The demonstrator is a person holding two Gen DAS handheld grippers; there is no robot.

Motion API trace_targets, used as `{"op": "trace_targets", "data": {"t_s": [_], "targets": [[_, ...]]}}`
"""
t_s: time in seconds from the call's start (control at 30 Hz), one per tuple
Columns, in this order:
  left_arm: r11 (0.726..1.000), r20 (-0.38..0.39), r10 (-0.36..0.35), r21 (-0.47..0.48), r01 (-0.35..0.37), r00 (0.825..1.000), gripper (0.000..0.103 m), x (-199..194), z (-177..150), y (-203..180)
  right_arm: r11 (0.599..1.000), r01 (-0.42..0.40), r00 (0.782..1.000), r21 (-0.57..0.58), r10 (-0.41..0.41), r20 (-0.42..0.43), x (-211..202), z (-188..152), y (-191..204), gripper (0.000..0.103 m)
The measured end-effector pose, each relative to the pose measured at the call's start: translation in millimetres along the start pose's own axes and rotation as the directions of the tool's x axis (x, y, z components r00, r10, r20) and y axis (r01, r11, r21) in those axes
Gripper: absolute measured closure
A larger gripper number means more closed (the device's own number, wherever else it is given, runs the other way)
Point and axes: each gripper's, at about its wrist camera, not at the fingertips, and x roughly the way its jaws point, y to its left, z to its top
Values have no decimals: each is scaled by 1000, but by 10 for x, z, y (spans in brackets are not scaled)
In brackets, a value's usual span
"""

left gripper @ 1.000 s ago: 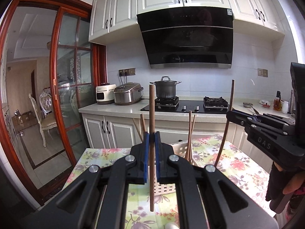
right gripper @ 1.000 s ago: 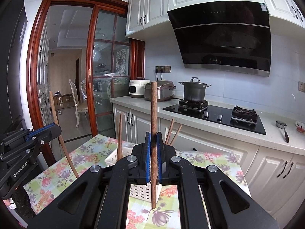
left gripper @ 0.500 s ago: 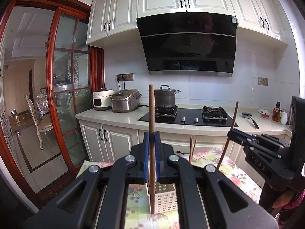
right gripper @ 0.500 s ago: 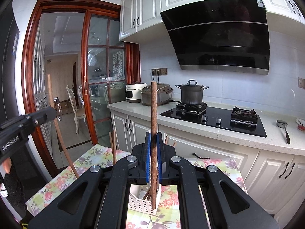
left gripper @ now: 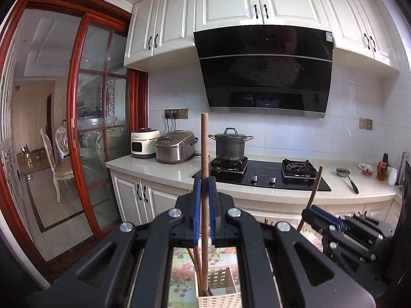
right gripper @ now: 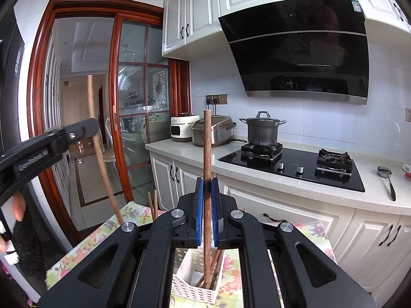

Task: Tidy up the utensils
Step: 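Lower both chopsticks over the basket opening toward its inside, then open both grippers to release the chopsticks into the white basket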

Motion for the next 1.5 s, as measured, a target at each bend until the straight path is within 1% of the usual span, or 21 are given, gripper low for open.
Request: {"op": "trace_targets", "data": {"t_s": [0.17,0.4,0.63,0.73,0.87,1.03,1.17,1.27,1.3,1.33,1.37,1.4,1.43,1.47,1.5], "targets": [[999,-7,1,-41,-1,1000,97,188,-33,36,1000,-13,1000,13,14,-10,140,-34,11,97],[997,-96,-16,-80,9,995,97,551,-253,127,998,-41,998,52,44,-55,365,-181,-69,97],[992,-199,-49,-124,25,979,97,869,-585,220,996,-60,989,72,69,-127,600,-337,-70,97],[992,-225,-55,-120,28,973,97,938,-716,221,996,-64,987,61,72,-145,663,-386,-23,97],[993,-233,-56,-110,31,971,97,962,-815,213,996,-74,985,47,80,-153,722,-414,29,97],[994,-245,-57,-109,31,968,97,1005,-868,245,997,-73,983,18,75,-166,805,-459,93,97],[993,-264,-61,-118,31,962,97,1042,-911,267,996,-80,978,30,84,-191,897,-526,80,96],[993,-269,-56,-117,25,962,95,1061,-937,285,996,-78,976,48,86,-202,941,-563,32,91],[993,-269,-56,-118,24,962,92,1059,-942,288,996,-76,975,51,85,-205,953,-570,17,90],[992,-268,-55,-121,24,962,86,1056,-948,296,996,-72,975,53,82,-206,961,-578,3,86],[992,-267,-53,-123,21,962,84,1052,-946,295,996,-72,975,55,82,-205,961,-582,-13,78],[992,-265,-51,-125,18,963,81,1054,-948,301,996,-72,976,59,82,-203,956,-585,-21,74],[992,-263,-49,-128,16,964,79,1048,-950,309,996,-69,977,64,81,-199,950,-586,-34,66],[991,-261,-49,-130,15,964,77,1037,-953,315,995,-69,978,71,82,-194,937,-583,-53,64],[991,-260,-49,-133,14,964,71,1033,-956,325,995,-69,978,76,83,-192,927,-579,-72,64]]}}
